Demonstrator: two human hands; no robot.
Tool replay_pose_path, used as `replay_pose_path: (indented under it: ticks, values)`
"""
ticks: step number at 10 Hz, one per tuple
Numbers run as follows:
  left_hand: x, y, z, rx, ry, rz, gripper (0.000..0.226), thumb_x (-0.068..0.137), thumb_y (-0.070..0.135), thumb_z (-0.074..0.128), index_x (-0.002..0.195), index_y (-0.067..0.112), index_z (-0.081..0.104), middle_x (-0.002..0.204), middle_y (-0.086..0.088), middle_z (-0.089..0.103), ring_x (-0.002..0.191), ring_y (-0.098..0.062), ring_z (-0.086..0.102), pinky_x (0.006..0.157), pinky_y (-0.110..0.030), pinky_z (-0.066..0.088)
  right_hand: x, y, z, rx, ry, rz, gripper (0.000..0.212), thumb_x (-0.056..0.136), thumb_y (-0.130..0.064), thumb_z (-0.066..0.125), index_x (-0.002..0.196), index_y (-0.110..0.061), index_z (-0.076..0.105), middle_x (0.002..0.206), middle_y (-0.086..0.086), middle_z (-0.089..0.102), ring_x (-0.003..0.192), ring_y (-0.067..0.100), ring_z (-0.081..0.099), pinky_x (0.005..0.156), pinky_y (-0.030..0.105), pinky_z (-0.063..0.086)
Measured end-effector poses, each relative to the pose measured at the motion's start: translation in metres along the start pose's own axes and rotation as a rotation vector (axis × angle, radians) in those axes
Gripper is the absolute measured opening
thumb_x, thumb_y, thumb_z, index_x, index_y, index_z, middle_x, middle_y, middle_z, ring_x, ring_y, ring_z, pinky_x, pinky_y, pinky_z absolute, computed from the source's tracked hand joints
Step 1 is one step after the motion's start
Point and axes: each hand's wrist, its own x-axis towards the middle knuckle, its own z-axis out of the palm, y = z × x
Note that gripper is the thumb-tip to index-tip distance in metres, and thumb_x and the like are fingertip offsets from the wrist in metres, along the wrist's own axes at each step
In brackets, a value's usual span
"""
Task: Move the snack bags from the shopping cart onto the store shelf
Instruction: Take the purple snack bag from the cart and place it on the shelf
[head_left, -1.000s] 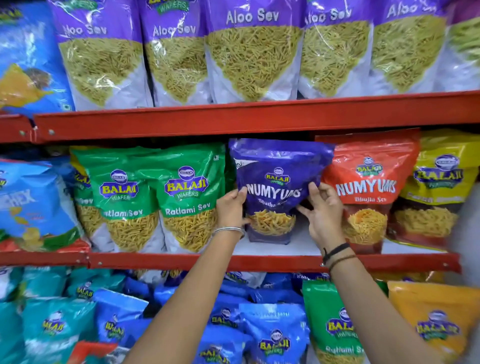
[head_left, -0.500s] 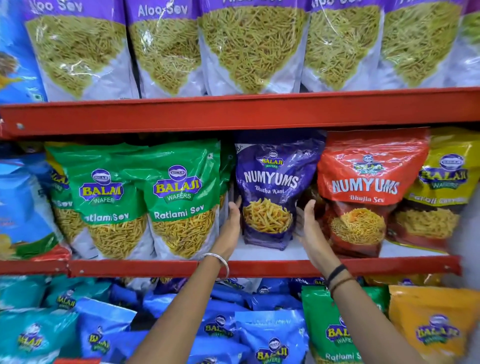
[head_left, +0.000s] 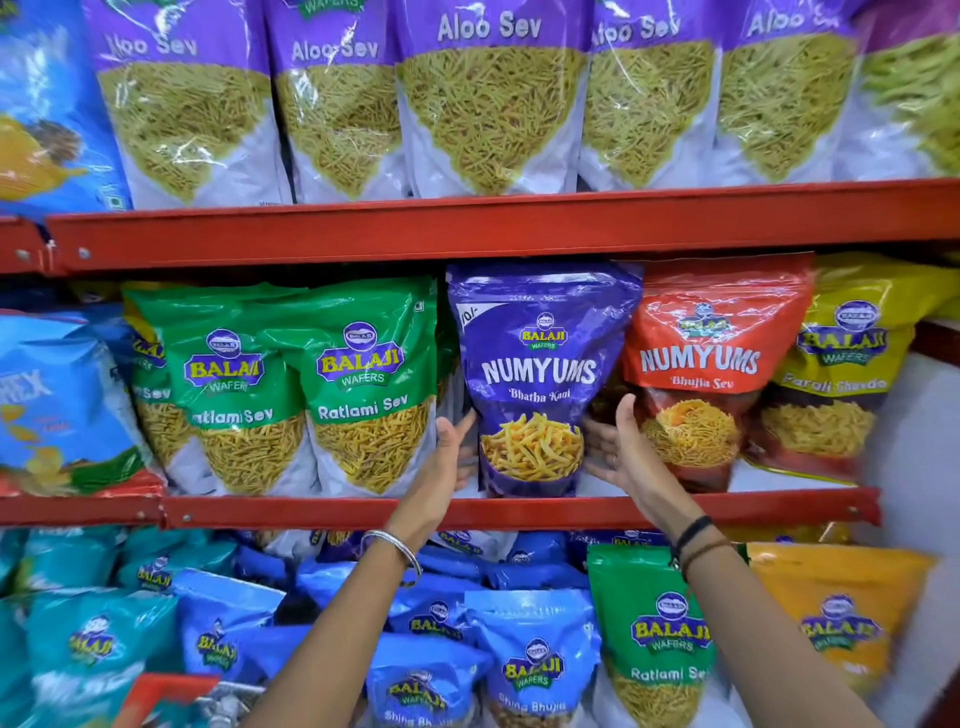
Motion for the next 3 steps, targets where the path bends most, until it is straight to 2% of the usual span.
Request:
replay_pose_path:
  ticks: [1,2,3]
  values:
    - [-0.008,0.008,0.007,-0.019,0.053,-0.026,0.095,0.062,0.083,0.01,0.141,0.032,0.024,0.146,-0.009,0.039,0.132,-0.027,0.041,0.113,-0.047,0.031,-0.01,0.001,0.001,-0.017,-0.037,-0.021,0.113,0.052,-0.087,0.029,0.139,-0.016,0.041,0.117,0.001,0.06,0.11,0.016,0.055,0.112,0.041,0.034]
    - [-0.015,-0.002,0.012,-0.002,0.061,-0.022,0.09,0.064,0.084,0.018,0.138,0.034,0.029,0.15,-0.007,0.035,0.135,-0.022,0.037,0.116,-0.048,0.027,-0.025,0.002,0.002,0.052,-0.033,-0.062,0.101,0.065,-0.08,0.03,0.14,-0.014,0.037,0.143,0.007,0.046,0.127,0.018,0.046,0.114,0.039,0.029]
    - [-0.033,0.004,0.024,0.075,0.21,0.135,0.044,0.088,0.056,0.03,0.122,0.033,0.045,0.129,0.008,0.053,0.121,-0.004,0.047,0.108,-0.03,0.035,-0.072,0.03,-0.007,0.003,0.093,-0.147,0.071,0.087,-0.059,0.028,0.13,-0.007,0.05,0.139,0.009,0.051,0.125,0.016,0.05,0.108,0.034,0.038]
